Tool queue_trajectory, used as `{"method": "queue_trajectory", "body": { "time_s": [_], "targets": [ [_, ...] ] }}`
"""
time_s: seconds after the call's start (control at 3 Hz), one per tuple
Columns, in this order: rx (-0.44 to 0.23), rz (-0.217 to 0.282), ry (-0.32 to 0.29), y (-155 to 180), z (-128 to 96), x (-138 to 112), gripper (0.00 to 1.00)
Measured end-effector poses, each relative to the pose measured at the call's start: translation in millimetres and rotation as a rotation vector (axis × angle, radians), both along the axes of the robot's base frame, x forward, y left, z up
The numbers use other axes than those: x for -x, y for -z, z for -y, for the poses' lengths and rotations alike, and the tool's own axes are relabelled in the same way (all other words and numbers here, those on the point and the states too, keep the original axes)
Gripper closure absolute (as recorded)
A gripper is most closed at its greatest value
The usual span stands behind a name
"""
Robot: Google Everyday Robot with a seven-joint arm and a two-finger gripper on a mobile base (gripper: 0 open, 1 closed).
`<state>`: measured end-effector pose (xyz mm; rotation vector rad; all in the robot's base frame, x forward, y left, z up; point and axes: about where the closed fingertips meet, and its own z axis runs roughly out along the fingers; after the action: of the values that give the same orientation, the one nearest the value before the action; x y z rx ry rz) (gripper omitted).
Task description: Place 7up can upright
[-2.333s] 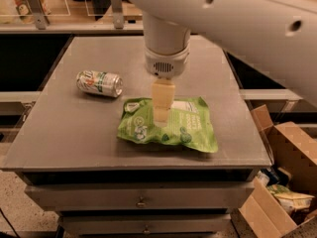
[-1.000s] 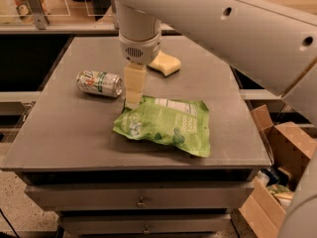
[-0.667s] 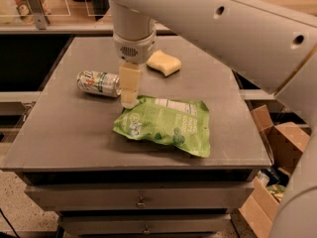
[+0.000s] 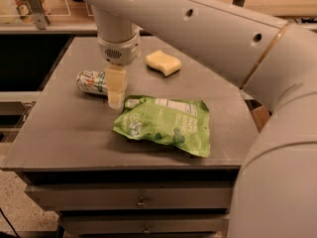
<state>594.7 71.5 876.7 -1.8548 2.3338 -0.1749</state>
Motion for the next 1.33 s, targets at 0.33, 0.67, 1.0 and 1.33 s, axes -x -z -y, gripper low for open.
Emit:
{"method": "queue_trajectory", "body": {
  "time_s": [0.33,0.67,1.0,1.33],
  "targets": [
    [-0.03,-0.032,-0.058,10,-33,-7,0.0],
    [-0.042,-0.017,-0.058,11,-38,-10,0.0],
    [-0.042,0.011,-0.042,13,-48,-18,0.0],
    [-0.027,0.022,-0.039,18,-63,-28,0.0]
  ]
}}
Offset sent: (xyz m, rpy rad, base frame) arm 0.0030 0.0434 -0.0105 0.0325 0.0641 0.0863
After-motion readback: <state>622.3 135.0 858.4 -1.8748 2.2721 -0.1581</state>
